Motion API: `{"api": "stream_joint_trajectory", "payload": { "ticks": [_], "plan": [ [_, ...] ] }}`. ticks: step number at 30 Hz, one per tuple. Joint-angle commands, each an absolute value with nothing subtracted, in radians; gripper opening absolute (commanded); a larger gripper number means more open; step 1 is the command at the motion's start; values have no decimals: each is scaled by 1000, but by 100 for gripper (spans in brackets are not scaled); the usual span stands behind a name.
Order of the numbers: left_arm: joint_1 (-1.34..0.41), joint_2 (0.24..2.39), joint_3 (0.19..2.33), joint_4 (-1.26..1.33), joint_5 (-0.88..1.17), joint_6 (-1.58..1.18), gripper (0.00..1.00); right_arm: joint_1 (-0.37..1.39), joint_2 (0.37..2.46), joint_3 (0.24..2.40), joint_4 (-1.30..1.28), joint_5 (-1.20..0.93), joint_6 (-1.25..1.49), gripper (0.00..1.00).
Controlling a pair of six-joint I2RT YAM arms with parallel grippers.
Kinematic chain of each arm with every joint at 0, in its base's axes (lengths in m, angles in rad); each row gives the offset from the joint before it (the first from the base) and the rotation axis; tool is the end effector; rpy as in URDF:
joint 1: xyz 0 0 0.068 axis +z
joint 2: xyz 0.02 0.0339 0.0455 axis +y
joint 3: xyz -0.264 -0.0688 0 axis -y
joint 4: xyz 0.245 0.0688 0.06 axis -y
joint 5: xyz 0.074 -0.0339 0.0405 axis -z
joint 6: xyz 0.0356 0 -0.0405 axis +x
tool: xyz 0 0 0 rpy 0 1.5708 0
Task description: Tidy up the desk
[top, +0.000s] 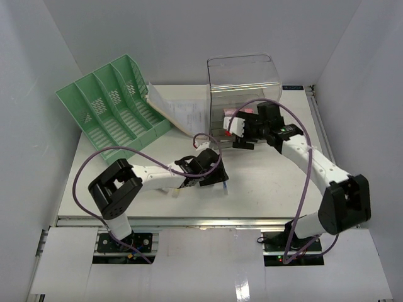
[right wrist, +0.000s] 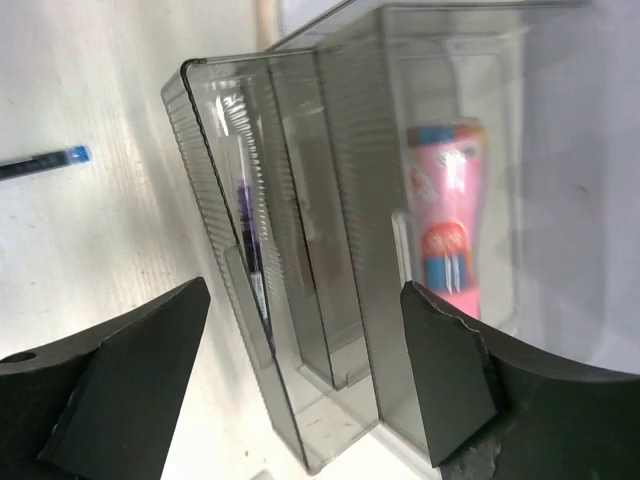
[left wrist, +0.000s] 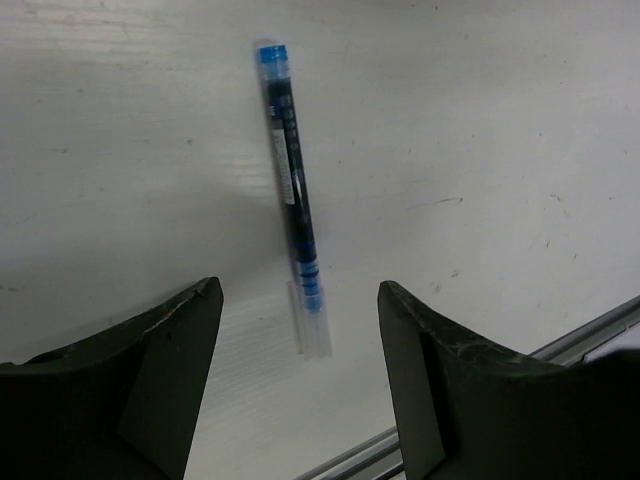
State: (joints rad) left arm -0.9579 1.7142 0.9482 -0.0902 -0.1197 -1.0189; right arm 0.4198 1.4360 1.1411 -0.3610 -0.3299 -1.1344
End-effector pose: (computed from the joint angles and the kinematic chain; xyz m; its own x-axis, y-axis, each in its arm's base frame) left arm 0.2034 -0.2818 0.1656 -0.8810 -0.2169 -0.4204 0.0322 0.8591 -0.5107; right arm 0.2891 0.1417 0.2956 0.3265 -0.7932 -0.5140 -0.7668 0.0957 -0.6347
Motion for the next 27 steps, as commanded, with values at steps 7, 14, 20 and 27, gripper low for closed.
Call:
{"api": "stream_joint_trajectory", "payload": {
  "ticks": [7, 14, 20, 27],
  "plan": [
    [-1012, 1897, 1255, -499, -293, -988, 72, 204, 1099, 881, -268, -682, -825, 89],
    [-1021, 1983, 1340, -598, -354, -986, 65, 143, 983, 807, -265, -775, -793, 90],
    [-1027, 2042, 1395, -678, -389, -975, 62, 118, 958, 793, -262, -810, -788, 90],
    [-1046, 2117, 1468, -758, -425, -950, 56, 97, 953, 784, -262, -838, -787, 90]
  ]
}}
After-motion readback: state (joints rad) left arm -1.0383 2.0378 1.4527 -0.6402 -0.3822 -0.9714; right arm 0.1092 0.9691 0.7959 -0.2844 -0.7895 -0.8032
